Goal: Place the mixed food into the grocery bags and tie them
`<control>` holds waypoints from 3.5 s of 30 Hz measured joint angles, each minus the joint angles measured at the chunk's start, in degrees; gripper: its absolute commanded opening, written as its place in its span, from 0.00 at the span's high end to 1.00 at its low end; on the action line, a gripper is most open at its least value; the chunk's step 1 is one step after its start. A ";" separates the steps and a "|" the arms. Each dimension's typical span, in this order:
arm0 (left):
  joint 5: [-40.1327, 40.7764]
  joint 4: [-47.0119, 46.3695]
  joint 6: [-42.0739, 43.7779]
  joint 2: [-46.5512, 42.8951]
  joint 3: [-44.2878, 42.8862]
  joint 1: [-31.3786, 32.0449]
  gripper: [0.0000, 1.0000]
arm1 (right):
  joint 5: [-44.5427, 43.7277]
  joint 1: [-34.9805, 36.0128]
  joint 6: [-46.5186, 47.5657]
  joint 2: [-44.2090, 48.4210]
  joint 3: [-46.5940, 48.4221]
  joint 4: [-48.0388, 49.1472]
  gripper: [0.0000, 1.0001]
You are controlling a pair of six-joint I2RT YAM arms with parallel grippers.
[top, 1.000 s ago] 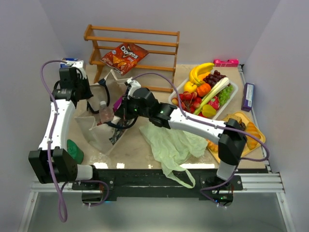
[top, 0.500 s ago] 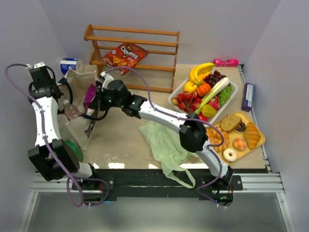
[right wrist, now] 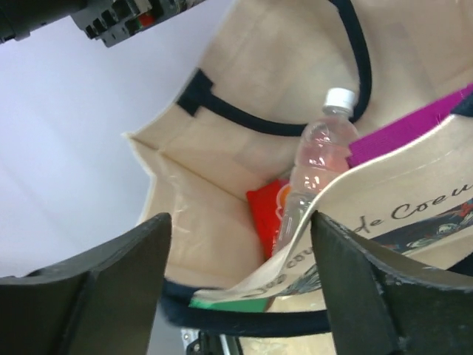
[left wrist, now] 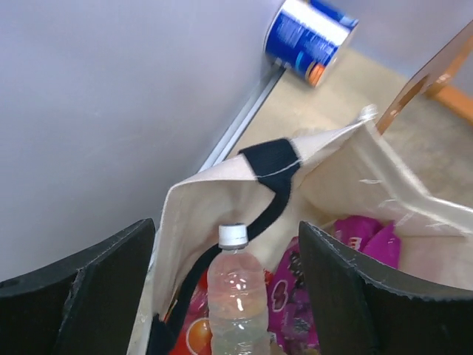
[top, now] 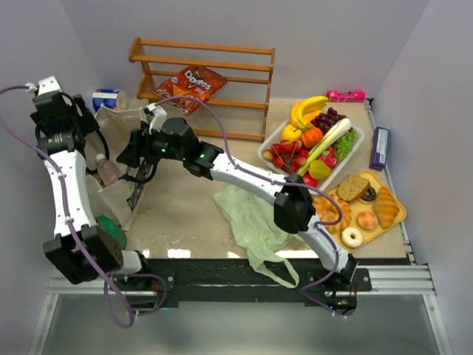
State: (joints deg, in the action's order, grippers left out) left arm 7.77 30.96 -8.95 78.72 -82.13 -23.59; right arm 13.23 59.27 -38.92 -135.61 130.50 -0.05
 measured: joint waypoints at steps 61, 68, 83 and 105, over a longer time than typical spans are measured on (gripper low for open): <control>-10.97 -22.67 10.97 24.35 23.15 91.51 1.00 | -26.27 -36.52 5.95 102.42 -78.93 -26.03 0.01; -8.46 -17.92 6.93 16.65 23.82 90.55 1.00 | -19.39 -36.52 5.46 104.50 -78.90 -29.16 0.01; -22.10 -16.17 -3.13 -17.55 34.58 66.69 1.00 | 7.28 -36.50 6.19 96.45 -84.50 -11.91 0.07; -25.66 -12.79 -10.03 -24.11 36.06 63.39 1.00 | 0.07 -21.86 14.25 86.40 -89.39 -4.79 0.24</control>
State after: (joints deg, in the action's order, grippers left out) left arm -17.89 18.17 -18.98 54.61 -46.06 39.79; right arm 13.30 37.41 -24.67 -49.21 41.10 -4.84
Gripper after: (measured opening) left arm 0.020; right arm 0.759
